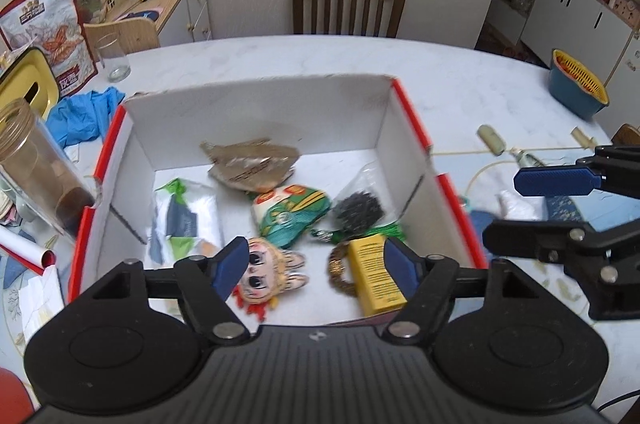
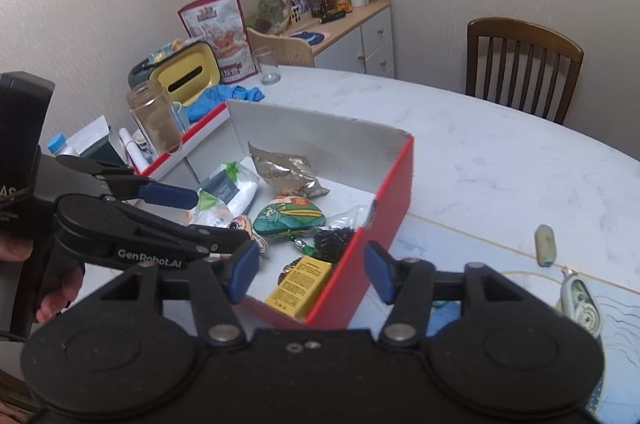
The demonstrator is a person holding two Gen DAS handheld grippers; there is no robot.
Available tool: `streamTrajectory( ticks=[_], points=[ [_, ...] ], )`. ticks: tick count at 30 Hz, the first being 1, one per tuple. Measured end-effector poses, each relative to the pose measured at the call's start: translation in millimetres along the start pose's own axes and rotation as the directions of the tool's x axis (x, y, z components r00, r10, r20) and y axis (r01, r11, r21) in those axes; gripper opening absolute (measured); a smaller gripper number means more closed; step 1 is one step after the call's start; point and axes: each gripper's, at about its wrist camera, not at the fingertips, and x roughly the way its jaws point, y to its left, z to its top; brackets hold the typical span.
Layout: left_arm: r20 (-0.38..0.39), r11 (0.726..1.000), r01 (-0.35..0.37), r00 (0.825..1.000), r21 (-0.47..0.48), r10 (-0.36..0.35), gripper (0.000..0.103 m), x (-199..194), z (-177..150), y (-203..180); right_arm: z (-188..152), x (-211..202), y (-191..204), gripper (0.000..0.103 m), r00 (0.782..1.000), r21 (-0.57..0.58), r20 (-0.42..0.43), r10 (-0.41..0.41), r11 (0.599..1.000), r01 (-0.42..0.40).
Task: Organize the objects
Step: 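Open both grippers to release the bunny plush and yellow box in the box, then move both grippers back over the items left on the mat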
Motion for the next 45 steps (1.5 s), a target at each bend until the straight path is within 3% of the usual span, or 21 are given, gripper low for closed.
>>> streamTrajectory(
  ticks=[6, 12, 23, 27, 30, 39, 45],
  points=[
    [0.030, 1.000, 0.022, 0.999, -0.003, -0.022, 0.081, -5.8, 2.8, -29.5, -13.8, -25.5, -20.9, 0.080, 0.999, 0.008, 0.043, -0.017, 1.000, 0.017],
    [0.069, 0.999, 0.040, 0.997, 0.020, -0.041, 0.085, -9.3, 4.9, -64.8, -35.6, -46.9, -51.8, 0.089, 0.997, 0.039, 0.050, -0.058, 0.998, 0.056],
    [0.054, 0.996, 0.067, 0.996, 0.058, -0.070, 0.086, 8.5, 4.1, -130.6, -75.7, -75.5, -118.5, 0.090, 0.992, 0.119, 0.013, -0.125, 0.985, 0.122],
    [0.055, 0.993, 0.106, 0.993, 0.050, -0.109, 0.098, 18.2, 1.2, -151.2, -84.3, -80.5, -141.6, 0.090, 0.988, 0.141, 0.002, -0.152, 0.979, 0.150],
    [0.068, 0.992, 0.116, 0.991, 0.052, -0.119, 0.101, 26.9, -1.8, -165.8, -89.3, -80.9, -158.1, 0.090, 0.985, 0.155, -0.007, -0.171, 0.973, 0.170],
    [0.045, 0.990, 0.143, 0.989, 0.011, -0.143, 0.101, 68.6, -7.1, -201.0, -91.0, -60.3, -204.3, 0.090, 0.977, 0.210, -0.044, -0.210, 0.954, 0.215],
    [0.037, 0.993, 0.116, 0.992, 0.018, -0.117, 0.101, 92.3, -5.4, -219.1, -86.9, -38.6, -224.2, 0.089, 0.972, 0.223, -0.064, -0.227, 0.946, 0.236]
  ],
)
